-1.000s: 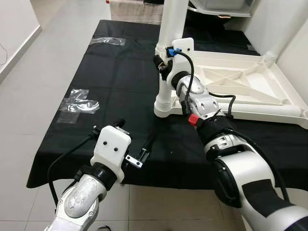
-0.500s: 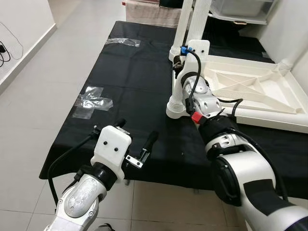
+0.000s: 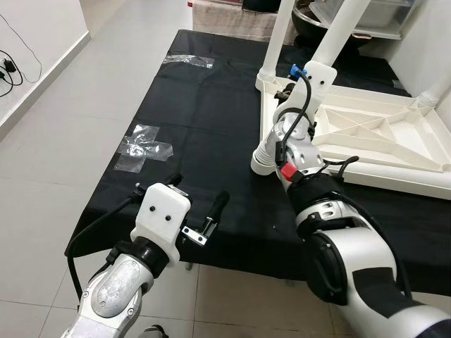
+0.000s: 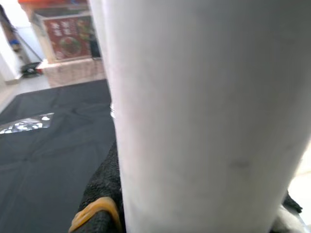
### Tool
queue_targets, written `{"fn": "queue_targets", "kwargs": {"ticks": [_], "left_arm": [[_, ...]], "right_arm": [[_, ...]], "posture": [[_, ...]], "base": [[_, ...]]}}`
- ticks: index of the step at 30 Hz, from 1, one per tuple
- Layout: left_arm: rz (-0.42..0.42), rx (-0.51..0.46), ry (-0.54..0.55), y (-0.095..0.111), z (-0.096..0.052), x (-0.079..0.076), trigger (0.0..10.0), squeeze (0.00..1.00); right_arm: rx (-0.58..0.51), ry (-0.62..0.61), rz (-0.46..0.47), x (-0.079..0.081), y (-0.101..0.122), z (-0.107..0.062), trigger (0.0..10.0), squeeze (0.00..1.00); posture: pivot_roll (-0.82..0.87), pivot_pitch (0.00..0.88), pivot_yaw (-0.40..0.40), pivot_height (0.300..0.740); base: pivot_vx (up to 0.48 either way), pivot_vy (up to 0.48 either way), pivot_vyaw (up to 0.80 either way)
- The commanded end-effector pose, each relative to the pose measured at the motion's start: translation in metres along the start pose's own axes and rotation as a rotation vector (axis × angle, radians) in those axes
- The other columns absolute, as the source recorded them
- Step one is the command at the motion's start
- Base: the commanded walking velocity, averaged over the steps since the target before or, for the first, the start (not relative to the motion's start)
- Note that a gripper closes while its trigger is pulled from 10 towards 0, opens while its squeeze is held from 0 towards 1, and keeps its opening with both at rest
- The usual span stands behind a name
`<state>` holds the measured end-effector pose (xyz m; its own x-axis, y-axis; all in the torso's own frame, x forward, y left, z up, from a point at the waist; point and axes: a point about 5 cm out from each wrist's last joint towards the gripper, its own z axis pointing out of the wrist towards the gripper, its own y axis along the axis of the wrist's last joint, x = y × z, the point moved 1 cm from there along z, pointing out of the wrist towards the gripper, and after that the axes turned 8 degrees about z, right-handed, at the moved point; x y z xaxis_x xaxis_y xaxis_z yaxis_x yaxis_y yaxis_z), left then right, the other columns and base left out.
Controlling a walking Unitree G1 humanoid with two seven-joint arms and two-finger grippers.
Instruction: Building children table
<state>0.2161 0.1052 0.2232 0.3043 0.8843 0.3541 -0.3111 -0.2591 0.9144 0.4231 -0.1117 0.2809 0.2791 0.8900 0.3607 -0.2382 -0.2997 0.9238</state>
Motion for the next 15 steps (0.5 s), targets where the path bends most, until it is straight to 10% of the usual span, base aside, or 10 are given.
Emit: {"fn": "queue_targets", "kwargs": {"ticks": [1,6,15], "left_arm": [[0.003,0.009,-0.019,-0.002,0.0,-0.003,10.0,0.0],[0.001,0.006,-0.02,-0.001,0.0,-0.004,10.0,0.0],[0.004,0.006,-0.015,-0.002,-0.001,-0.002,10.0,0.0]], "right_arm": [[0.117,0.053,-0.061,-0.012,-0.038,-0.006,10.0,0.0],[0.23,0.529,-0.111,0.021,-0.059,-0.024,10.0,0.0],[0.594,1.106,-0.184,0.011,-0.095,-0.055,10.0,0.0]], "posture": [[0.12,0.256,-0.108,0.74],[0.12,0.249,-0.111,0.74],[0.12,0.242,-0.115,0.74]], "base": [[0.0,0.0,0.0],[0.0,0.0,0.0],[0.0,0.0,0.0]]}}
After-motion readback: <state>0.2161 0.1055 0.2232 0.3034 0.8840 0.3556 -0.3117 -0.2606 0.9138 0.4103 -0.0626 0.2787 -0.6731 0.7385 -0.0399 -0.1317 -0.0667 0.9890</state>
